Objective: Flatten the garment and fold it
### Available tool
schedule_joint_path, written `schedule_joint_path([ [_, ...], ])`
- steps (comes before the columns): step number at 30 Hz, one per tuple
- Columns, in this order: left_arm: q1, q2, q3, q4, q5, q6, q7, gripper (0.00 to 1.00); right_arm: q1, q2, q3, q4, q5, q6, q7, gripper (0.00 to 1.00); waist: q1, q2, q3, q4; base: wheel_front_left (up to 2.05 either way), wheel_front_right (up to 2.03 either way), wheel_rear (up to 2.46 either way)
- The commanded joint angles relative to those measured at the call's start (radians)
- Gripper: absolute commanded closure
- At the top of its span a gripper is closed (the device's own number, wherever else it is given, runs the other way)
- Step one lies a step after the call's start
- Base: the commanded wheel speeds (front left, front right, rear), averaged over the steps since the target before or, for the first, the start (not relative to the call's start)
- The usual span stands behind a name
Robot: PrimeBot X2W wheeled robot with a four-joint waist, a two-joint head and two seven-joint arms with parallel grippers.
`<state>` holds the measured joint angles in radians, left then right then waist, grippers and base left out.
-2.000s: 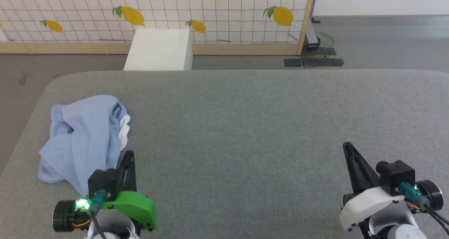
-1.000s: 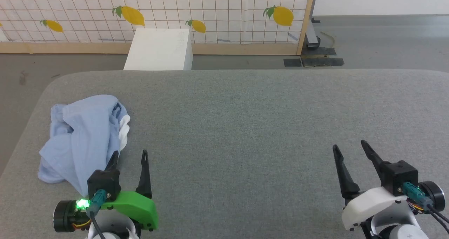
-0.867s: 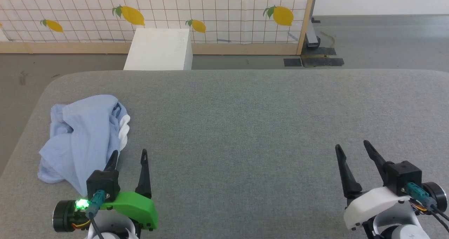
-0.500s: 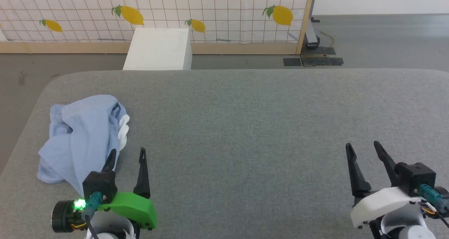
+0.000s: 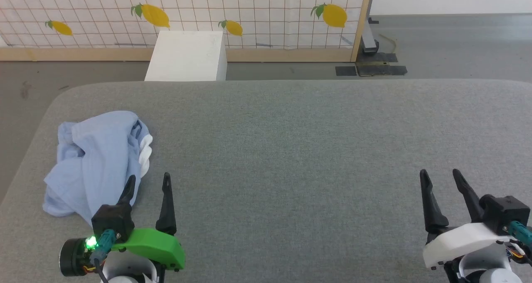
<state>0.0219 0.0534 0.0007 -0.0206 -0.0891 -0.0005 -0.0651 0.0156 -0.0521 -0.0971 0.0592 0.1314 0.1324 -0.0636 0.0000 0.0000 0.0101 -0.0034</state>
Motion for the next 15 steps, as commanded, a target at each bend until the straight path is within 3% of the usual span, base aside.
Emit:
schedule_joint_path([
  [1, 0.010, -0.001, 0.004, -0.006, -0.008, -0.008, -0.013, 0.00, -0.021, 0.001, -0.008, 0.006, 0.012, -0.001, -0.014, 0.00, 0.0000, 0.0000, 0.003, 0.001, 0.00, 0.00, 0.00],
  [15, 0.011, -0.001, -0.005, -0.009, -0.043, -0.011, -0.042, 0.00, -0.019, 0.001, -0.044, 0.021, 0.019, -0.001, -0.043, 0.00, 0.0000, 0.0000, 0.001, 0.027, 0.00, 0.00, 0.00],
])
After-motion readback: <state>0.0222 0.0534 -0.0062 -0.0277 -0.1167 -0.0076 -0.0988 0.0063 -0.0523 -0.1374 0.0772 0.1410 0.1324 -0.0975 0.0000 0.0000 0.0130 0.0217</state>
